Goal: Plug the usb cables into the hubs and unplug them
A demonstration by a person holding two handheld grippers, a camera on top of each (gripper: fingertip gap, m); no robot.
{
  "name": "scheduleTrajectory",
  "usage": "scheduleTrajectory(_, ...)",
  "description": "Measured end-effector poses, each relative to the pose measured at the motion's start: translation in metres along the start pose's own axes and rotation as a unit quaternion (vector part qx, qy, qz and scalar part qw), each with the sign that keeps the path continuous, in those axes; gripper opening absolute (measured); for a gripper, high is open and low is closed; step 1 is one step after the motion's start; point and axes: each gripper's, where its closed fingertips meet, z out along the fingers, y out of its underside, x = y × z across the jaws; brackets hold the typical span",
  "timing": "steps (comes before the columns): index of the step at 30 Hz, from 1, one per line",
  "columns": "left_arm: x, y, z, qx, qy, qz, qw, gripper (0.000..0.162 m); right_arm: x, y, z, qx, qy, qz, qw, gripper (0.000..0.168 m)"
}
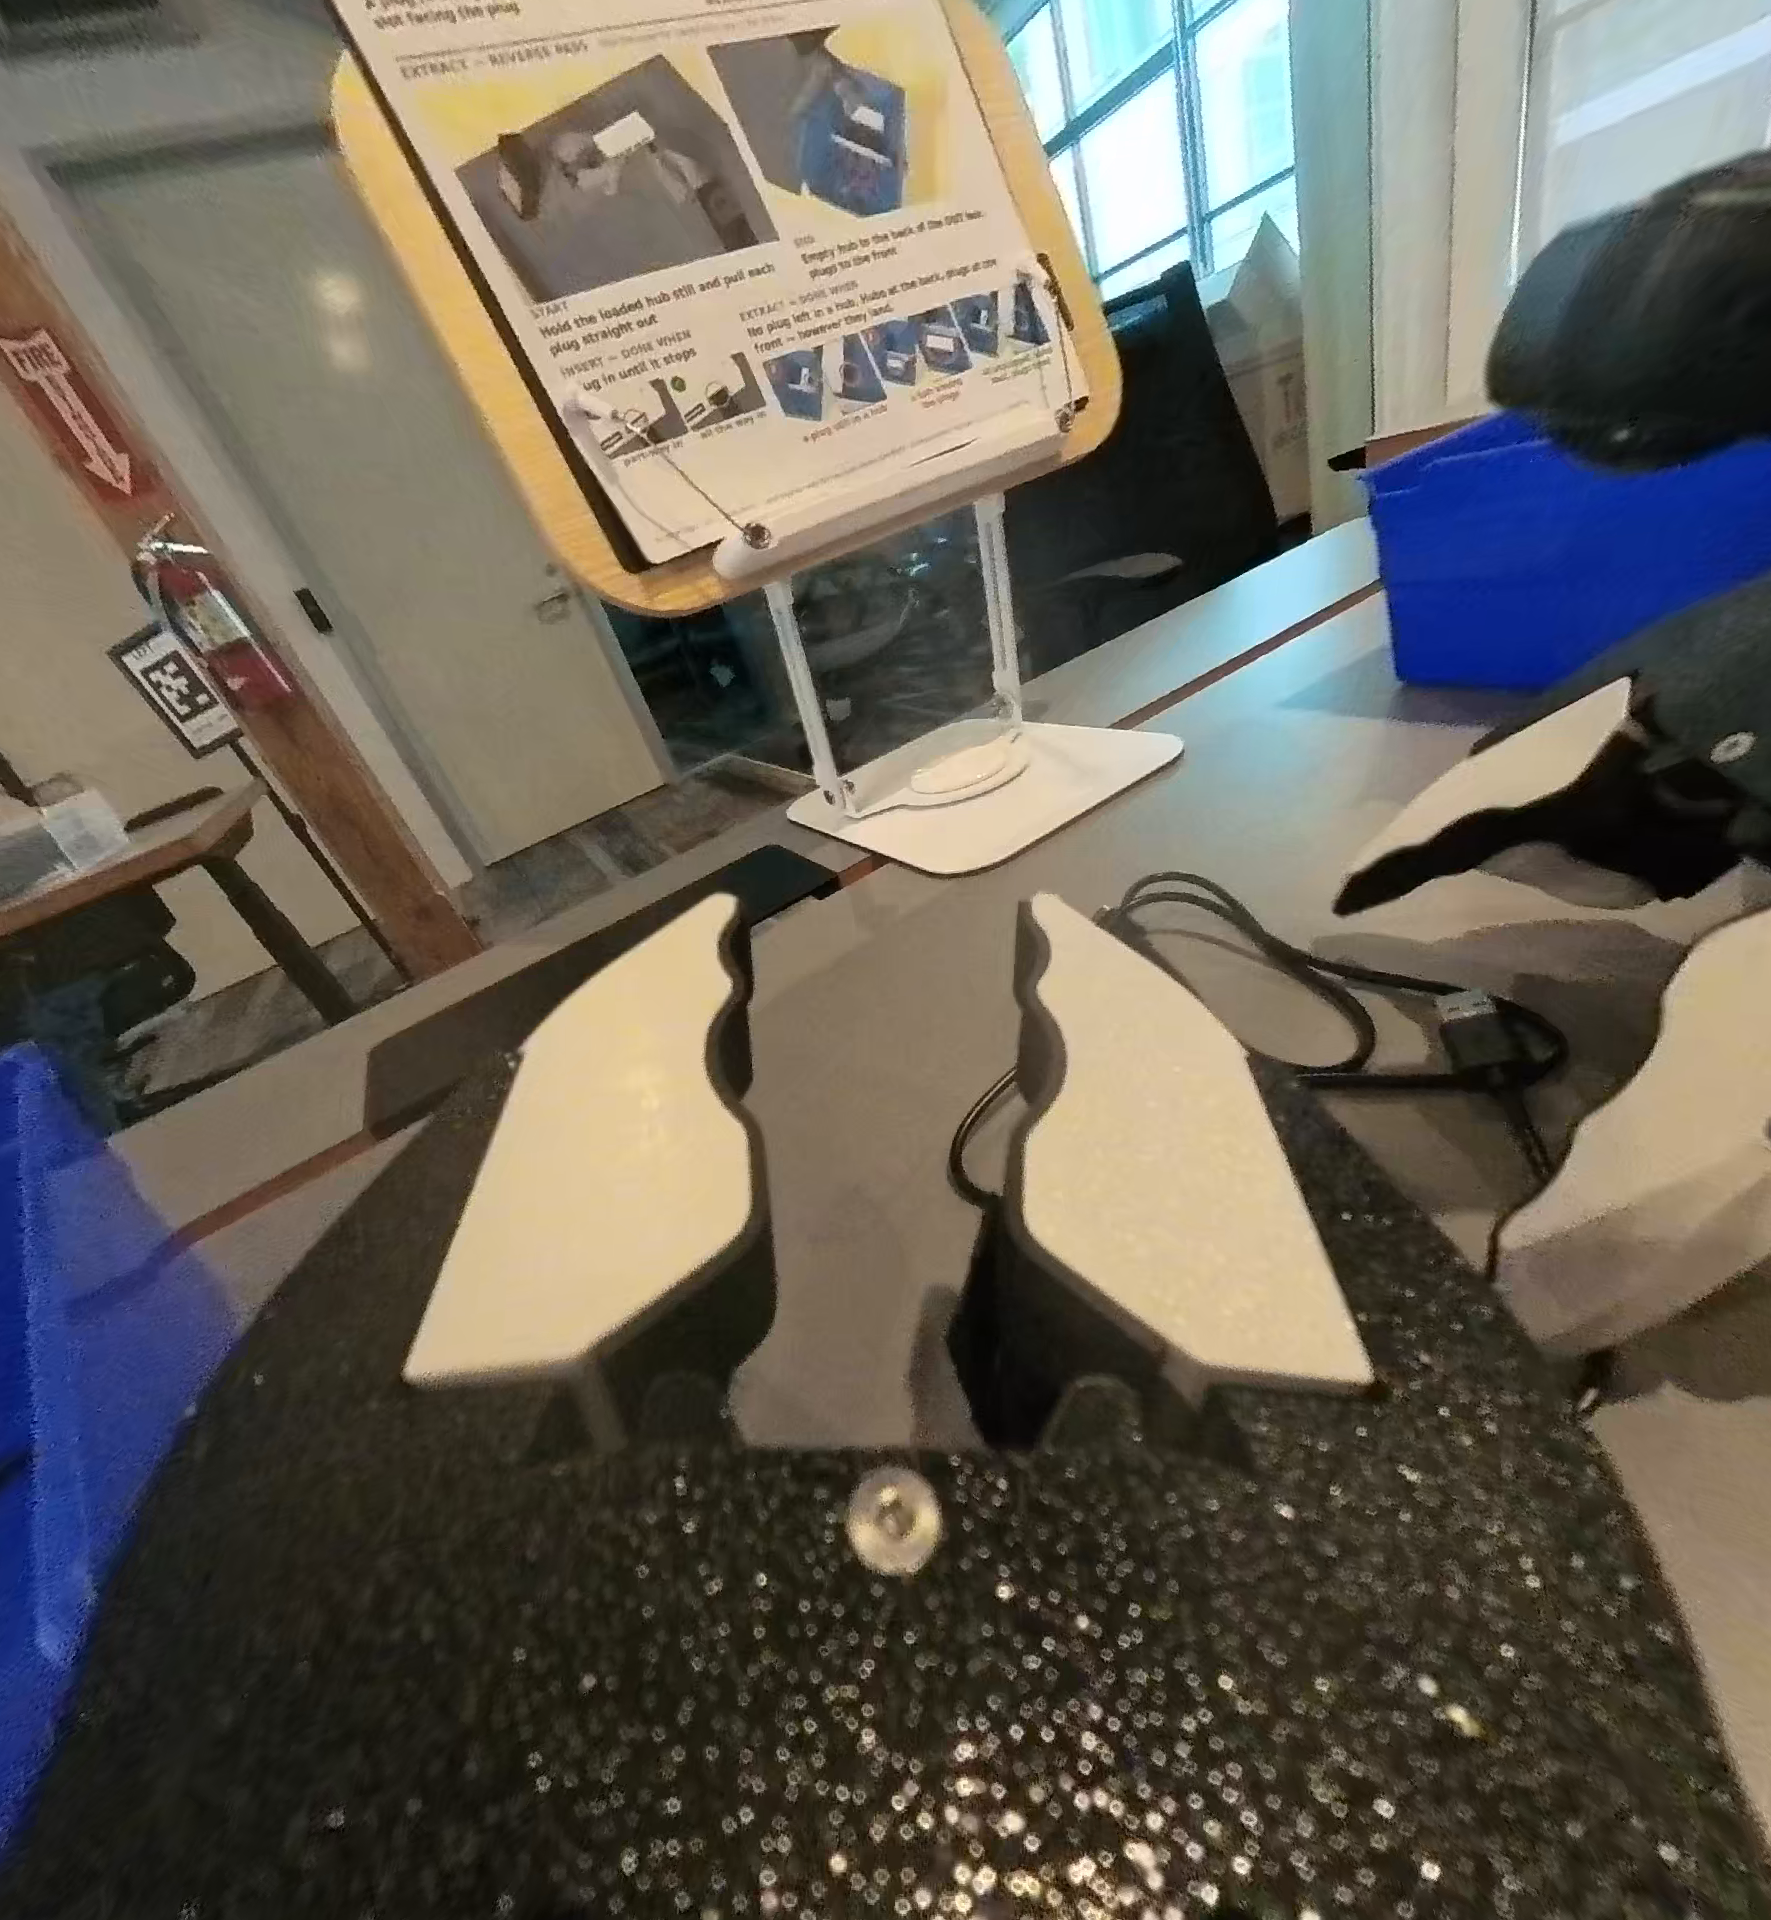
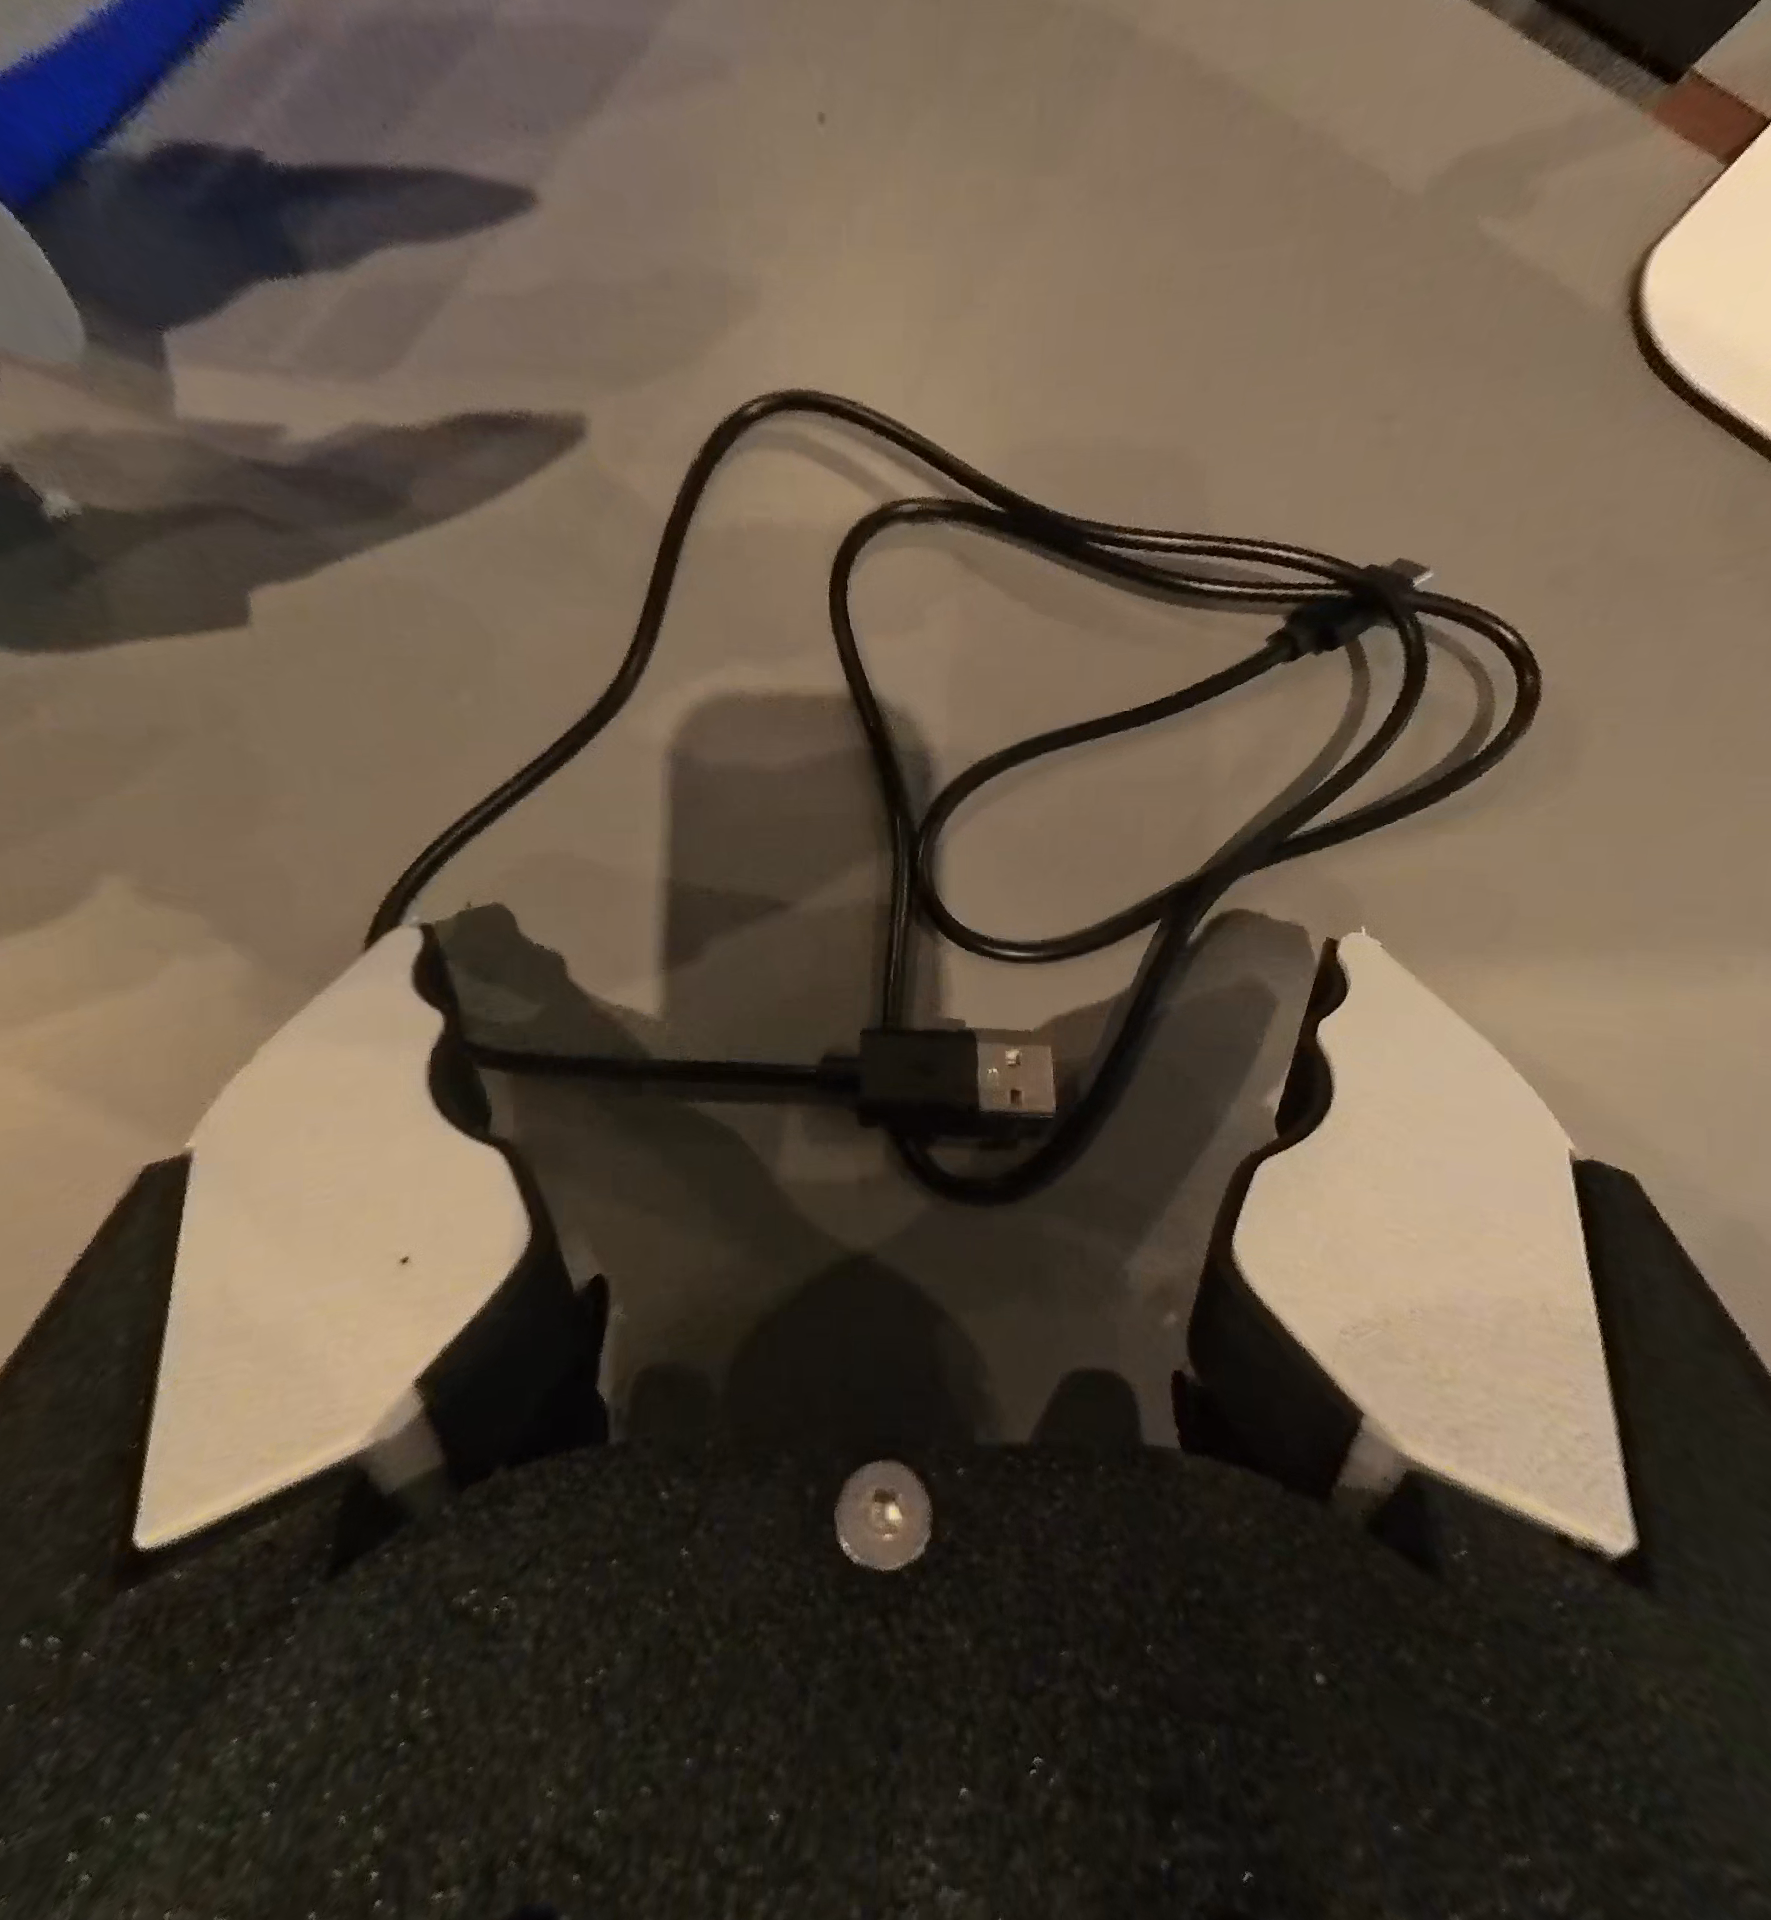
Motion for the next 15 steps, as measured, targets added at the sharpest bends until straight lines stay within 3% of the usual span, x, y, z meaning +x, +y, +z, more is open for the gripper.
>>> scheduleTrajectory(9, -0.0055, 0.0044, 0.0009, -0.008, 0.001, -0.040, 0.999, 0.045, -0.0026, 0.0038, 0.0049, -0.020, -0.011, 0.006, 1.000, 0.139)
scheduleTrajectory(11, -0.0056, 0.0062, 0.0016, -0.012, 0.002, -0.045, 0.999, 0.045, -0.0033, 0.0017, 0.0041, -0.012, -0.013, 0.005, 1.000, 0.129)
scheduleTrajectory(15, -0.0043, 0.0071, 0.0019, -0.014, 0.006, -0.044, 0.999, 0.043, -0.0018, -0.0042, 0.0017, 0.011, -0.005, 0.005, 1.000, 0.086)
